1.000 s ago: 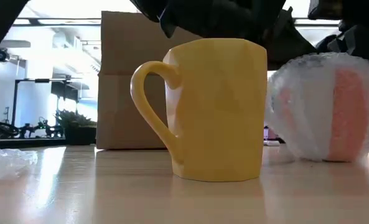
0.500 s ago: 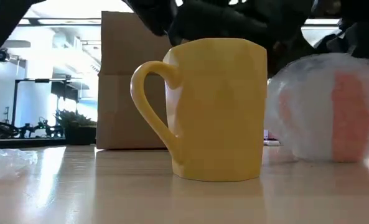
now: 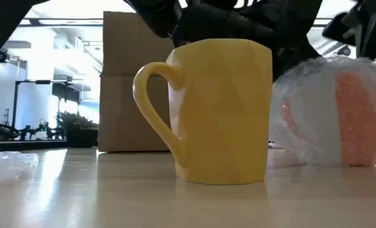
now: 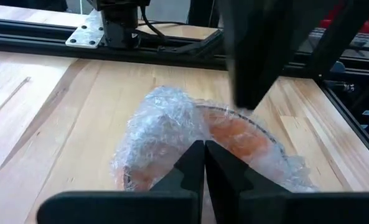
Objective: Wrap mug
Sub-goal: Wrap the orange mug in the right transparent bubble wrap
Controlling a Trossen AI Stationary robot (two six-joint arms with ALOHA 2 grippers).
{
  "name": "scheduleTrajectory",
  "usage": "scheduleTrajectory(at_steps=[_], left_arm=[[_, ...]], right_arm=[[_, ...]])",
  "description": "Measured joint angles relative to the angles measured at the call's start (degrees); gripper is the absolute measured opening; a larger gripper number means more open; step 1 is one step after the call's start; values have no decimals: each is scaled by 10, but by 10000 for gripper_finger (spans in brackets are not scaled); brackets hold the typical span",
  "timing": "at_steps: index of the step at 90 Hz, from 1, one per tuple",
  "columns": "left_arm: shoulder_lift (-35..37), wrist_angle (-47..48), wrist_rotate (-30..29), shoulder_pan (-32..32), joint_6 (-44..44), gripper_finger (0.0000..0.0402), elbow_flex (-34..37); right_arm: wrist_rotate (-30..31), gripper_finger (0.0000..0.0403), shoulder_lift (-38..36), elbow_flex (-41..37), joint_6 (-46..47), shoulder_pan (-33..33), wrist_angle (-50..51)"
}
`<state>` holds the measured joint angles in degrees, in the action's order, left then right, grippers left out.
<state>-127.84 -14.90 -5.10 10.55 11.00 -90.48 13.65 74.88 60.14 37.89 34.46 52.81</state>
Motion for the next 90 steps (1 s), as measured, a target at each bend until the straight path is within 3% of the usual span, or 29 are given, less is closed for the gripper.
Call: scheduleTrajectory(at_steps=[15,43,90], left_arm=[[0,3,0,0,0,0,0],[3,-1,2,-1,0,0,1],[57,104,1,4,-30,0,4]], right_arm=[[60,0,4,14,-5,-12,7],[-15,0,75,-51,-15,-45,-33],[-36,0,137,-57,-57,-60,-107]])
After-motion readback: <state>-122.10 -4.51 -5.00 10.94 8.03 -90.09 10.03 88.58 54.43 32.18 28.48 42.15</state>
